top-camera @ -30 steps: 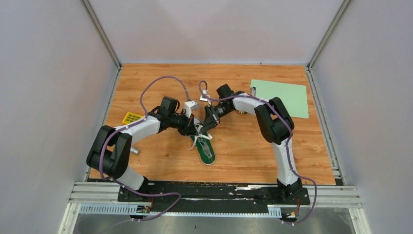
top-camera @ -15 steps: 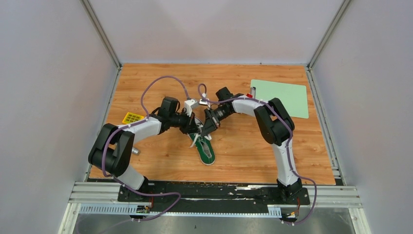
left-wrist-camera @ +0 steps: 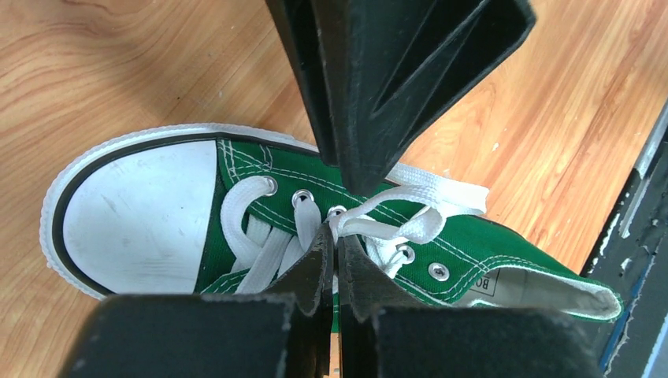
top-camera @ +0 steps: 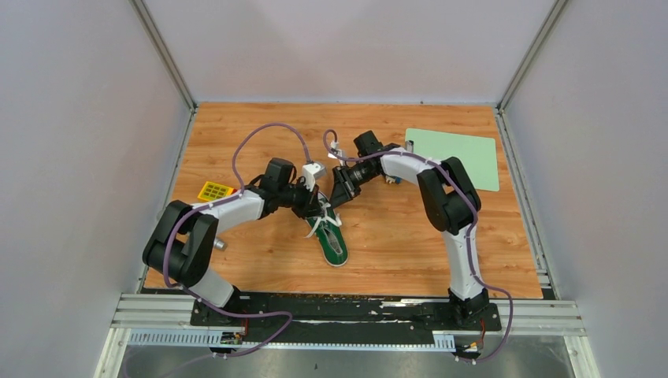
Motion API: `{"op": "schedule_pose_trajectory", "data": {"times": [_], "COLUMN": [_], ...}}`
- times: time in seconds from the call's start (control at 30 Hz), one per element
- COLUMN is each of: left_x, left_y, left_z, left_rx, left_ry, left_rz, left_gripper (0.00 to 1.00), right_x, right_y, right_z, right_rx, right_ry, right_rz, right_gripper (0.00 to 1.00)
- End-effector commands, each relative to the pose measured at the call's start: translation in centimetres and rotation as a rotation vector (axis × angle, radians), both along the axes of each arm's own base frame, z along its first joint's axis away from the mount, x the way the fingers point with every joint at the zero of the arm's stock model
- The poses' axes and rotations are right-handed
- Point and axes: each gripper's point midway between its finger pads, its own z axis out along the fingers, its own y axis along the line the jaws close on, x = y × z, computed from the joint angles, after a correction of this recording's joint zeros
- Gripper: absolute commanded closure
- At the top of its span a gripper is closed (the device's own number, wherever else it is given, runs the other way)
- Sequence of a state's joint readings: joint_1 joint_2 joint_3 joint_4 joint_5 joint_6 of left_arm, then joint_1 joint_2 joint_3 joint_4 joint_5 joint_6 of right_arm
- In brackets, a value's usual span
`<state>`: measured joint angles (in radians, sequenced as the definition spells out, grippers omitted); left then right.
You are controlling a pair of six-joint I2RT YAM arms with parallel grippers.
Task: Tie the shoes
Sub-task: Cross the shoelace with the shoelace.
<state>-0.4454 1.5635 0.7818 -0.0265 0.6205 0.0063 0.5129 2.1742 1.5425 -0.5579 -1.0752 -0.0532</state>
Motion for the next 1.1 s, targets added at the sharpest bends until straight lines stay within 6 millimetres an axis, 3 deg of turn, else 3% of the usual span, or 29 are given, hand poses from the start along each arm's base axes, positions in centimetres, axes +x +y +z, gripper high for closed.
{"op": "schedule_pose_trajectory", "data": {"times": [0.0,0.3,0.77,1.07], "left_x": [0.9,0.9,-0.2,-0.6], "left_y": [0.4,0.1,-0.9,-0.2], "left_z": [1.1,1.3,2.6,2.2], "left_rx": [0.045,0.033,-0.043,-0.001], "left_ry": [-0.089,-0.099,-0.057,-0.062], "left_rz": [0.009,-0.003,-0.034,-0.04], "left_gripper": [1.0,1.0,1.0,1.0], "right_x": [0.7,-1.9,-2.0,-2.3], "right_y": [0.9,2.3,2.6,2.4], "right_z": [-0.5,1.4,1.4,2.2], "right_rx": [0.007,0.103,0.111,0.114], "right_ry": [-0.04,0.005,0.008,0.02], "right_rz": [0.014,0.104,0.113,0.107], "right_gripper": [0.77,0.71,0.7,0.94]}}
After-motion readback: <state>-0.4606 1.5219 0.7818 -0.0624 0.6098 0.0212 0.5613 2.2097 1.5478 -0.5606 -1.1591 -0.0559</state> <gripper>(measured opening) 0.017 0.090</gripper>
